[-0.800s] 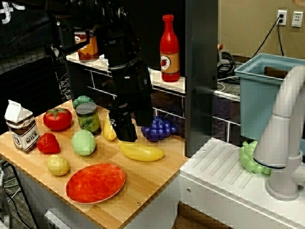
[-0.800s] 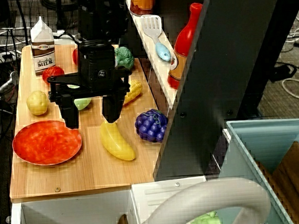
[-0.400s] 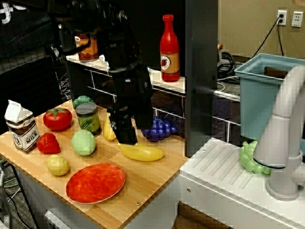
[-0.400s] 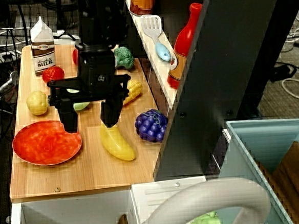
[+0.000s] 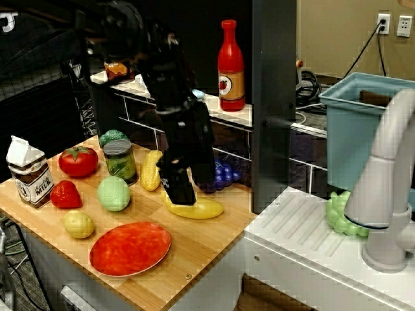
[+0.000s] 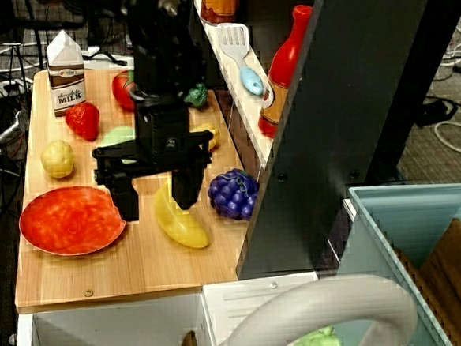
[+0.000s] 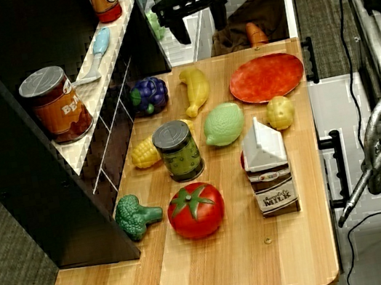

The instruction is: Put banana on plate

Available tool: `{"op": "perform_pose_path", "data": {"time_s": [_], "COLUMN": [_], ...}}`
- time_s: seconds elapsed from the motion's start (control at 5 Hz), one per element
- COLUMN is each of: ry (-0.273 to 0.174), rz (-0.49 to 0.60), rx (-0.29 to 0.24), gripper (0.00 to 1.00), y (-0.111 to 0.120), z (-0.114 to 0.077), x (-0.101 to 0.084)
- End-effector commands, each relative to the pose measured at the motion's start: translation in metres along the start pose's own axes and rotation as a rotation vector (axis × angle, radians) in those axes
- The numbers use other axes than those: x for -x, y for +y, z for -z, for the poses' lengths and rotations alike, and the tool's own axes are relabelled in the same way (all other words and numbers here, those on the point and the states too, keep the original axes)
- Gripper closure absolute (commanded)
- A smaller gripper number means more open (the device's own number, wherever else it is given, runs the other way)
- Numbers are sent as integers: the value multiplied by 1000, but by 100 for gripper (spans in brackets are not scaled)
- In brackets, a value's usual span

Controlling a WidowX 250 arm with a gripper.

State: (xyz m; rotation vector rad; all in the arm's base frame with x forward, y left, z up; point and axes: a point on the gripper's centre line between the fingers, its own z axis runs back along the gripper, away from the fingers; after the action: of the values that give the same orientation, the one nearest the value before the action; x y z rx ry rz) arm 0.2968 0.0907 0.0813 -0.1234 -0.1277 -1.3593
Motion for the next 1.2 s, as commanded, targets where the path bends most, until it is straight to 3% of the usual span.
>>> {"op": "perform_pose_path", "data": {"time_s": [0.0, 0.2, 0.6, 0.8, 1.0], "ry": [6, 29, -25, -24, -52], "rz": [53, 60, 8, -3, -29], "rx": [-141, -145, -161, -147, -148], "gripper": [0, 0, 0, 0, 0], "y": [23, 28, 22, 22, 21], "z": [-17, -15, -17, -13, -13], "x": [13, 21, 48, 51, 53]}}
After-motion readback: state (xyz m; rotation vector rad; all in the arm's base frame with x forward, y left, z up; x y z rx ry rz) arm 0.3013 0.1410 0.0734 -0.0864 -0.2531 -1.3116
